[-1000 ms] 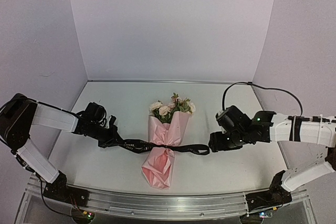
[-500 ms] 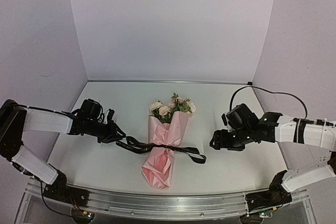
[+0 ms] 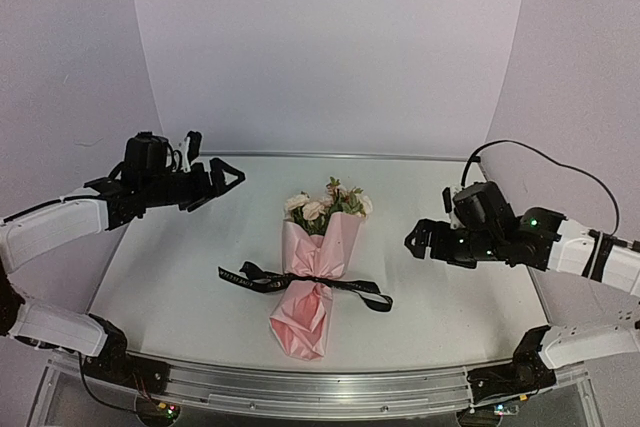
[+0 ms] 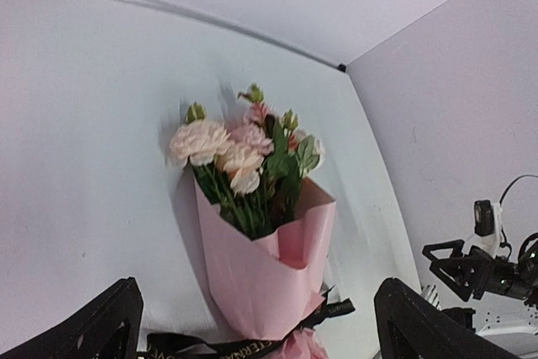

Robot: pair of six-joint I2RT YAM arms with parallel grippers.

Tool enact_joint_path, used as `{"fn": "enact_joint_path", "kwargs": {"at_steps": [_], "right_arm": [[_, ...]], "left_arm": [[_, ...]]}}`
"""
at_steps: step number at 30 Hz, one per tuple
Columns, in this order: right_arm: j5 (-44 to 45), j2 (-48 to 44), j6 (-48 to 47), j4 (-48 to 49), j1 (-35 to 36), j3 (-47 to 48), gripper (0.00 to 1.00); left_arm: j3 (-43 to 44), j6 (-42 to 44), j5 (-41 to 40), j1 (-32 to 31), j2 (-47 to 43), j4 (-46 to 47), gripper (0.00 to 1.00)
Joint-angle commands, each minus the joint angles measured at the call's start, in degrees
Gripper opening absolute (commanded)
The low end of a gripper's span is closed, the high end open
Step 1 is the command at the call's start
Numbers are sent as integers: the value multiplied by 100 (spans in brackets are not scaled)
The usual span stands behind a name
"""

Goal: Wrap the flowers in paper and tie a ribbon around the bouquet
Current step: Reset both arms

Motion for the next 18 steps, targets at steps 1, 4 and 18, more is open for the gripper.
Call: {"fn": "enact_joint_path", "kwargs": {"at_steps": [1, 4, 18], "right_arm": [[811, -401, 26, 101, -33, 255, 98], [975, -595, -47, 32, -33, 308, 98], [1282, -992, -251, -165, -33, 386, 98]], "left_arm": [[676, 140, -501, -13, -162, -147, 100], [869, 106, -639, -13, -150, -254, 100], [1099, 277, -905, -13, -285, -432, 100]]}}
